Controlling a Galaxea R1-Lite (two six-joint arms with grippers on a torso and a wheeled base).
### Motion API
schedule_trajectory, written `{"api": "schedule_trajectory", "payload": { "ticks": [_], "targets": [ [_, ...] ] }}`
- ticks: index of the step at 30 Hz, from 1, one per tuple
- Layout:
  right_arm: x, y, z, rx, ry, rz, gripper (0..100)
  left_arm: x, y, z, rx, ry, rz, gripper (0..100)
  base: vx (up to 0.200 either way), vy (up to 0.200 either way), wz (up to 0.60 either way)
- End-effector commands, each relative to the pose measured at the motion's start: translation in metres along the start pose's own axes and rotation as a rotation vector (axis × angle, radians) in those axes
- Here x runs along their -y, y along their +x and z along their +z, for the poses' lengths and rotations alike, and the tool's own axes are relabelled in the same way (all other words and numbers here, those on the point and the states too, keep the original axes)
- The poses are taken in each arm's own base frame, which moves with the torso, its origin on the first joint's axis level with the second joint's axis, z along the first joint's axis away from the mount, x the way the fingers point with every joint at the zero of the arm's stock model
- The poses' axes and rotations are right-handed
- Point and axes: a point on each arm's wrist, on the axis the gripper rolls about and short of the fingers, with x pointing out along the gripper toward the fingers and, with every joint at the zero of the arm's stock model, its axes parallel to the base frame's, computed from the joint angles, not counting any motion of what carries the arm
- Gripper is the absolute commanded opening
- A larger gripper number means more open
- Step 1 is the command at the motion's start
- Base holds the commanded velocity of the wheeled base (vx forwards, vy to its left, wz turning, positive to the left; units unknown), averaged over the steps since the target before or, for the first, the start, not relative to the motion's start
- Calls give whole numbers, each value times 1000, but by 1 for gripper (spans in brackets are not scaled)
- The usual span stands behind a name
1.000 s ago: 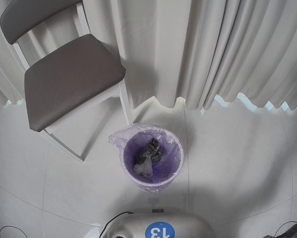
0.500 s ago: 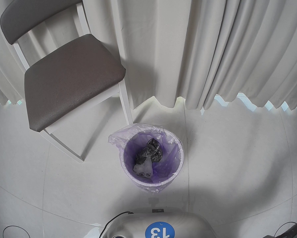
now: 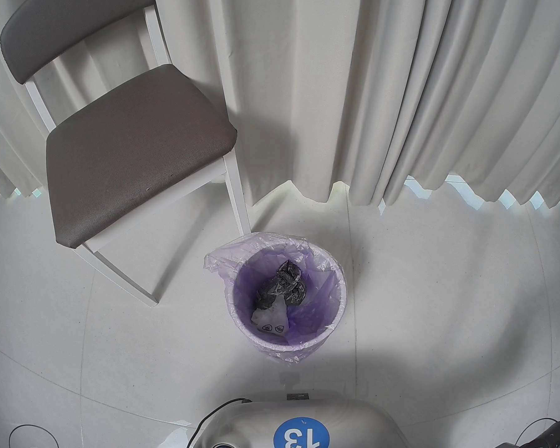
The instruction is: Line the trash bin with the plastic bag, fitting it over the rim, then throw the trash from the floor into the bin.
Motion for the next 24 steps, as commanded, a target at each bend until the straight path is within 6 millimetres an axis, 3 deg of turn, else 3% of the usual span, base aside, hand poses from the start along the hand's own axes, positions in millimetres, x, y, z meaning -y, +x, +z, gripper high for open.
{"api": "schedule_trajectory", "payload": {
  "ticks": [1,5,14,19,24],
  "targets": [
    [5,-31,-11,49,8,12,100,-1,-24,-8,3,-1,32,100,0,0,0],
    [9,-36,-19,44,11,33,100,1,-40,-17,-27,3,36,100,0,0,0],
    [9,-57,-37,82,9,26,100,8,-59,-6,20,7,98,100,0,0,0],
    [6,-73,-54,68,1,25,100,12,-73,-12,33,7,110,100,0,0,0],
    [5,-76,-58,47,-2,22,100,12,-84,-15,55,1,115,100,0,0,0]
  ]
}}
